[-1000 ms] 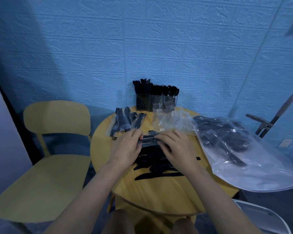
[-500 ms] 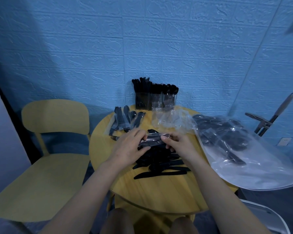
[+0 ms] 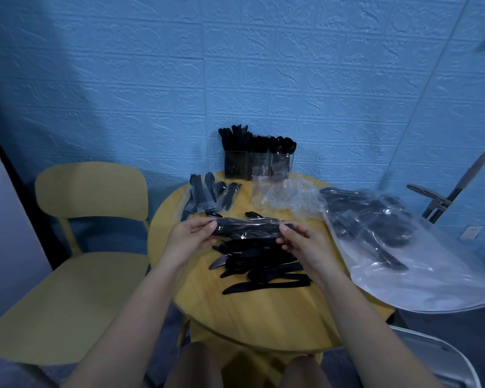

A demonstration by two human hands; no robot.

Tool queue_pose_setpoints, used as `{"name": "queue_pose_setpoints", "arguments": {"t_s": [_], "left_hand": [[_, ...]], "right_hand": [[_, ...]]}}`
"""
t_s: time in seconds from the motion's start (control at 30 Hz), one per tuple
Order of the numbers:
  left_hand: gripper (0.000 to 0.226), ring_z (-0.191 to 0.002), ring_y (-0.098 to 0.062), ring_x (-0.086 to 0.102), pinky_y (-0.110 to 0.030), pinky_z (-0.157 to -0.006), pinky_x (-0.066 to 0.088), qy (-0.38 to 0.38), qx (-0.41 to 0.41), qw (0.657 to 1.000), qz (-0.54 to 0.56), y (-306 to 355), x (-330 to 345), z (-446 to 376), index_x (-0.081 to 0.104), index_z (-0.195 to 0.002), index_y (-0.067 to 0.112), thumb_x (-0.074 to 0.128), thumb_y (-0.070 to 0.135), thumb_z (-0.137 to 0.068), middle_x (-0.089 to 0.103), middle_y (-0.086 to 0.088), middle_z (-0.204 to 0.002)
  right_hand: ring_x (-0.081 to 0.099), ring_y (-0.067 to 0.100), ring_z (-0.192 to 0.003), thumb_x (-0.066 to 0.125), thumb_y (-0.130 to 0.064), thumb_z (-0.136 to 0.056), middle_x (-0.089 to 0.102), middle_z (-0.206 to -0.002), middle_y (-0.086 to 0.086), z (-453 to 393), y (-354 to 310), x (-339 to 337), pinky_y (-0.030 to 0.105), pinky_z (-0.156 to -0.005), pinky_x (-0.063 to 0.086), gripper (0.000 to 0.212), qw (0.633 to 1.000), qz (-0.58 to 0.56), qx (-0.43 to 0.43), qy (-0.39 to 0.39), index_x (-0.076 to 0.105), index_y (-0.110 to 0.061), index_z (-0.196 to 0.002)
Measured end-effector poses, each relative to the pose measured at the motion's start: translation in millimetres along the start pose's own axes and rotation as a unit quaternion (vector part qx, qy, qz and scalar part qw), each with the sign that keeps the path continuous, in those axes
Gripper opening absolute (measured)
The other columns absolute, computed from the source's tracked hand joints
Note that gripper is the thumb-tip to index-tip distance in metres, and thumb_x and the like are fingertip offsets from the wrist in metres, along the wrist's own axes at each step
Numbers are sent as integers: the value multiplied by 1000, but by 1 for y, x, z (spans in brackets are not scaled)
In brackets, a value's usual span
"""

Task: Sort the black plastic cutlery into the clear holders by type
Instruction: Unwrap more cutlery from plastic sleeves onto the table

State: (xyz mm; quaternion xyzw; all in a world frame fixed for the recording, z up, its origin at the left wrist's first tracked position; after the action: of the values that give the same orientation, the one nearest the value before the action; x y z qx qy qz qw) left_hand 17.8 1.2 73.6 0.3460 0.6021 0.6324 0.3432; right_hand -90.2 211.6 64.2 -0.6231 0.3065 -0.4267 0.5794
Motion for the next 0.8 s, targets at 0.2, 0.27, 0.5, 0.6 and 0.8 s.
{"name": "queue_pose_setpoints", "arguments": {"t_s": [0.2, 0.27, 0.5, 0.6, 0.8], "left_hand": [[19, -81, -8, 70, -16, -72, 56, -72, -28, 996, 45, 6, -1, 1, 67, -101, 10, 52, 0, -92, 74, 5, -84], [19, -76, -7, 70, -16, -68, 56, -49, -9, 999, -3, 9, -3, 0, 68, -98, 10, 57, -2, -89, 74, 6, -81], [9, -72, -11, 71, -18, -65, 57, -2, -2, 1000, 21, 6, -7, 1, 69, -90, 9, 65, 3, -84, 74, -3, -82], [12, -77, -16, 71, -18, -66, 57, -5, -13, 999, 35, -1, -9, 4, 68, -96, 5, 65, 5, -84, 73, -8, -87], [10, -71, -9, 70, -17, -63, 56, 17, -11, 998, 59, -10, -17, 21, 68, -94, 6, 62, 4, -87, 74, -3, -81]], "right_hand": [[65, 11, -73, 58, -17, -92, 68, -82, 5, 1, -7, -3, 18, -66, 52, 18, 1000, 3, 9, -11, 67, -6, -103], [64, 10, -71, 59, -15, -91, 68, -80, 5, 2, -10, -2, 17, -65, 52, 16, 1000, 19, 11, -21, 67, -6, -101], [63, 6, -61, 63, -9, -87, 69, -68, -1, 7, -16, -6, 17, -58, 52, 7, 1000, 16, 9, 14, 69, -8, -91], [62, 6, -61, 63, -12, -87, 69, -66, -2, 15, -13, -7, 16, -57, 50, 8, 1000, 7, 21, 15, 69, -8, -91], [64, 6, -59, 64, -15, -87, 69, -70, 1, 31, 0, -8, 16, -53, 50, 10, 997, -30, 67, 20, 67, -8, -94]]}}
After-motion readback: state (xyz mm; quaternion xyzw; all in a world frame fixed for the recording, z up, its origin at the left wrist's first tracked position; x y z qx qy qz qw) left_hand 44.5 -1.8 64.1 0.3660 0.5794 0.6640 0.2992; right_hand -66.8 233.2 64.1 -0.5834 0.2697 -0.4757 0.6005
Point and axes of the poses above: each hand's wrist, its own z-axis away from the middle knuckle, its own x-axis out of the palm, y = z × x, the point moved 4 cm from there along -z, towards the middle knuckle
